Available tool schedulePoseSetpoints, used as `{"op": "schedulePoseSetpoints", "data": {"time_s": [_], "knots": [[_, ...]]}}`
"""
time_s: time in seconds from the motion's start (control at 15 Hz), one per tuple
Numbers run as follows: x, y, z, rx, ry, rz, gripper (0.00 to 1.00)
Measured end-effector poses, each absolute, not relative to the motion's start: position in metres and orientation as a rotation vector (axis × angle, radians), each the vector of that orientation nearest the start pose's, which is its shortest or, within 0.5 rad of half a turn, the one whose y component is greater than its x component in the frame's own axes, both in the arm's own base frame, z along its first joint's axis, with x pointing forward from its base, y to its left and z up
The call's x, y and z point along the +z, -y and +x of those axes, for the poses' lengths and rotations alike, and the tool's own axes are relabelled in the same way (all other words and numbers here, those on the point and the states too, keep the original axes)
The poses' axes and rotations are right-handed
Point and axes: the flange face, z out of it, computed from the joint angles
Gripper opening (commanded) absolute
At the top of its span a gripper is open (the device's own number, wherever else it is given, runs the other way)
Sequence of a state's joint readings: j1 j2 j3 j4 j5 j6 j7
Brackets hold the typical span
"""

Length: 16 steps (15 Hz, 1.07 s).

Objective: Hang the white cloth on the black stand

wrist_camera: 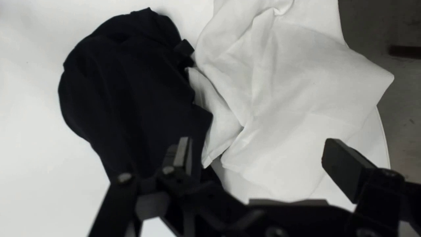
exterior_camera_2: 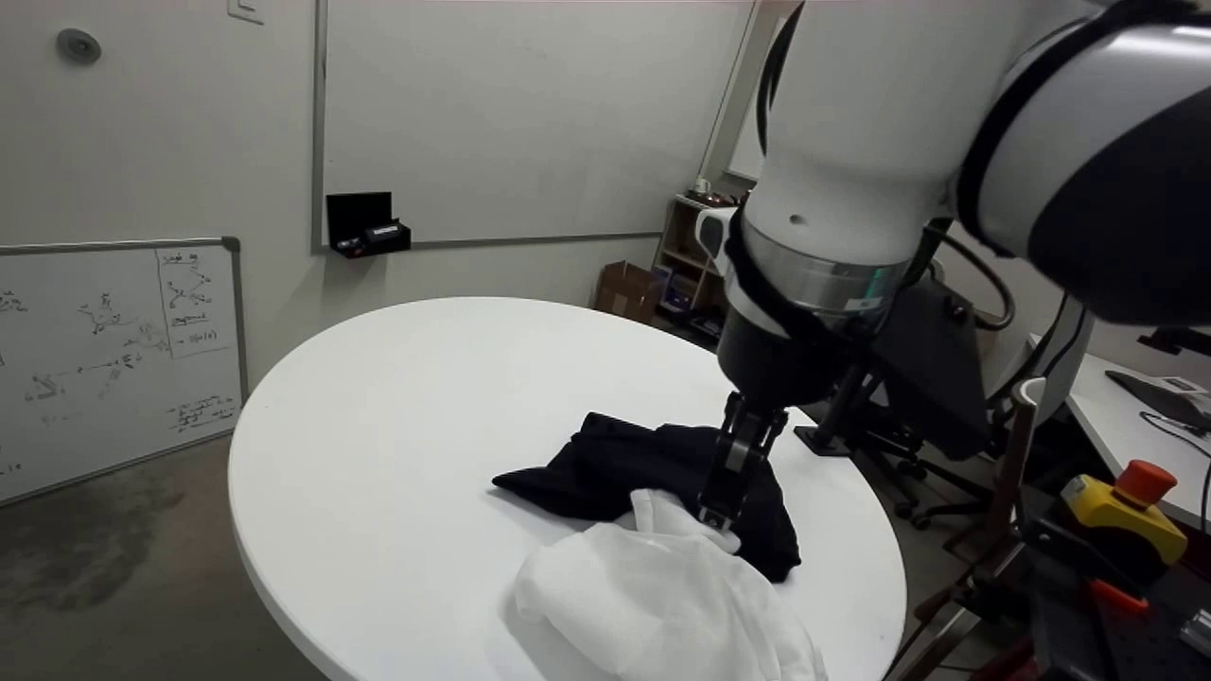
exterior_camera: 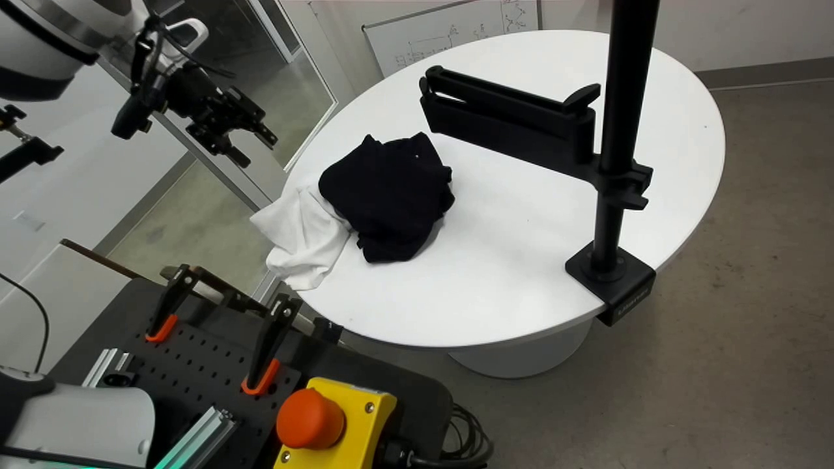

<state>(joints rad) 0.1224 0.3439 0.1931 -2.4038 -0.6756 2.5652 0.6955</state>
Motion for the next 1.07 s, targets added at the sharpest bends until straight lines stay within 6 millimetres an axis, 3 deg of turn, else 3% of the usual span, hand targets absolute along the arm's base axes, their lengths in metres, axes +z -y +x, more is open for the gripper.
{"op": "schedulePoseSetpoints", "data": {"time_s": [0.47,0.73,1.07], "knots": [[0.107,-0.166,0.467,0.252,0.479,-3.28,1.0],[0.09,-0.174,0.472,0.313,0.508,-3.239,1.0],[0.083,-0.172,0.473,0.393,0.47,-3.256,1.0]]}}
